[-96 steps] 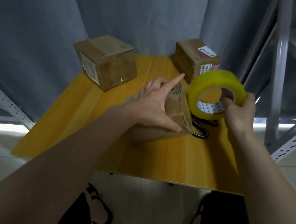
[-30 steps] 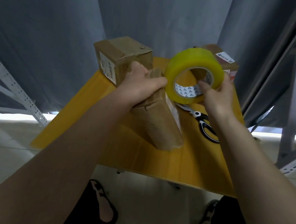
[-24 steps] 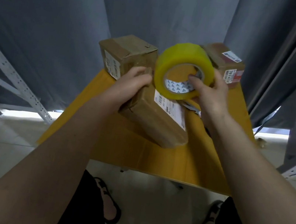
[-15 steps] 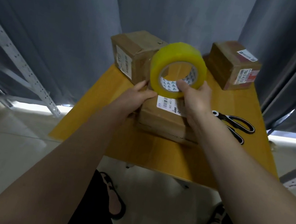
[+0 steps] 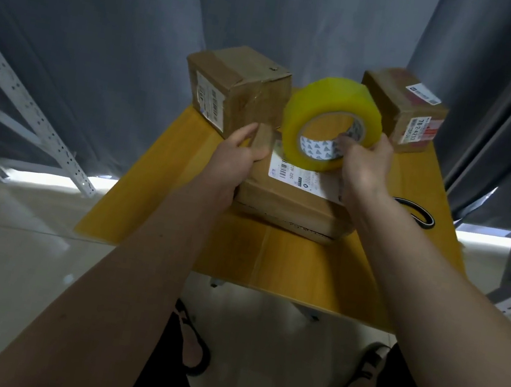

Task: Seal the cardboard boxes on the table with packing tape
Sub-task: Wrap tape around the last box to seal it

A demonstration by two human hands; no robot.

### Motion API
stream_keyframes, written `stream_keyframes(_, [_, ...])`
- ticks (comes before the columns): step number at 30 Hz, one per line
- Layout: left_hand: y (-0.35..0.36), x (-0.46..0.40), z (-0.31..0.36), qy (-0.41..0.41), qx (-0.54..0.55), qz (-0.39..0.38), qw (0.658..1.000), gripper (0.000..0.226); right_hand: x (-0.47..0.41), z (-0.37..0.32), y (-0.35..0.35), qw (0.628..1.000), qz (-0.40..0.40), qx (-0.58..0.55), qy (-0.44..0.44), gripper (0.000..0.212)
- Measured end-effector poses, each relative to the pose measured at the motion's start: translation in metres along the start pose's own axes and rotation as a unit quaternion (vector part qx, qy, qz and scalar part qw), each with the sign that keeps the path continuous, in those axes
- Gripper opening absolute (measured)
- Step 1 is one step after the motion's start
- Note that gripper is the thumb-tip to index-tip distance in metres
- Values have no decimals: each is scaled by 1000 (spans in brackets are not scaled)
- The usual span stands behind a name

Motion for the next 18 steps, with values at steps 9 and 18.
stream_keyframes(9, [-23,0,-1,-13,-26,-152,988,87,1,-1,-11,998,6,41,-36,22])
stream_keyframes(18, [-11,-1,-1,-132,49,-65,988,38,11,10,-11,1000,-17,-3,-13,31])
Point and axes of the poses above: each hand's wrist, its own x-axis away from the middle knuckle, its own y-axis out of the palm, z = x × y, the point moved 1 cm from there along -x, towards the middle knuckle, and after that the axes turned 15 degrees about -x, right-handed, at the moved point
